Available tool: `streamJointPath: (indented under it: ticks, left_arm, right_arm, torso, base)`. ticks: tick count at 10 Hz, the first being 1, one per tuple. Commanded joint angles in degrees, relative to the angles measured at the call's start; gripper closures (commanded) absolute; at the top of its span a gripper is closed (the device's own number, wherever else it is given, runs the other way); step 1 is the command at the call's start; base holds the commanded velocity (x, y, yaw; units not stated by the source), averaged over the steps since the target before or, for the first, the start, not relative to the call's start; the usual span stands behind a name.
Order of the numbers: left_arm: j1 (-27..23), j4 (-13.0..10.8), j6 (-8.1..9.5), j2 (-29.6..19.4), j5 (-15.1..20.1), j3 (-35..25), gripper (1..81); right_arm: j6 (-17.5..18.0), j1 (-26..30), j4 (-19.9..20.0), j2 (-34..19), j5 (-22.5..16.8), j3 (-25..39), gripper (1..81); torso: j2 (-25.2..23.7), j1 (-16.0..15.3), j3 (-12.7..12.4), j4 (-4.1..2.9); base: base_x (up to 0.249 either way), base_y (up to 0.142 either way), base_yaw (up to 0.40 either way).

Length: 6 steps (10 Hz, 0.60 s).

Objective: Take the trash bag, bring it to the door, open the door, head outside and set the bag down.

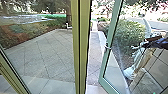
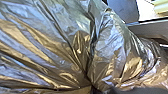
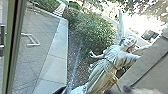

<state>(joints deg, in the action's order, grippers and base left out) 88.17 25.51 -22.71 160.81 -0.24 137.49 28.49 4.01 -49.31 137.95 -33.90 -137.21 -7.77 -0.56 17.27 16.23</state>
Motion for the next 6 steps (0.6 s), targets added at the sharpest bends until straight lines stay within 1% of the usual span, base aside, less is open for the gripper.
streamJointPath:
  ticks: [1, 2, 6]
  left_arm:
    - [-0.8, 0.6, -0.4, -0.3, 4.9, -0.5, 81.1]
    - [-0.7, 0.6, -0.32, -0.3, 4.9, -0.5, 81.1]
    - [-0.5, 0.5, -0.4, -0.2, 4.8, -0.5, 81.1]
  right_arm:
    - [0.1, 9.4, -6.8, -5.1, -3.3, -4.0, 1.0]
    - [0.1, 8.9, -6.6, -6.0, -2.5, -4.1, 1.0]
    - [0.1, 8.3, -6.5, -9.2, -1.8, -3.7, 1.0]
  torso:
    - [0.0, 0.0, 0.0, 0.0]
    - [0.0, 0.0, 0.0, 0.0]
    - [0.0, 0.0, 0.0, 0.0]
  base:
    - [0.0, 0.0, 0.0]
    - [0.0, 0.0, 0.0]
    - [0.0, 0.0, 0.0]
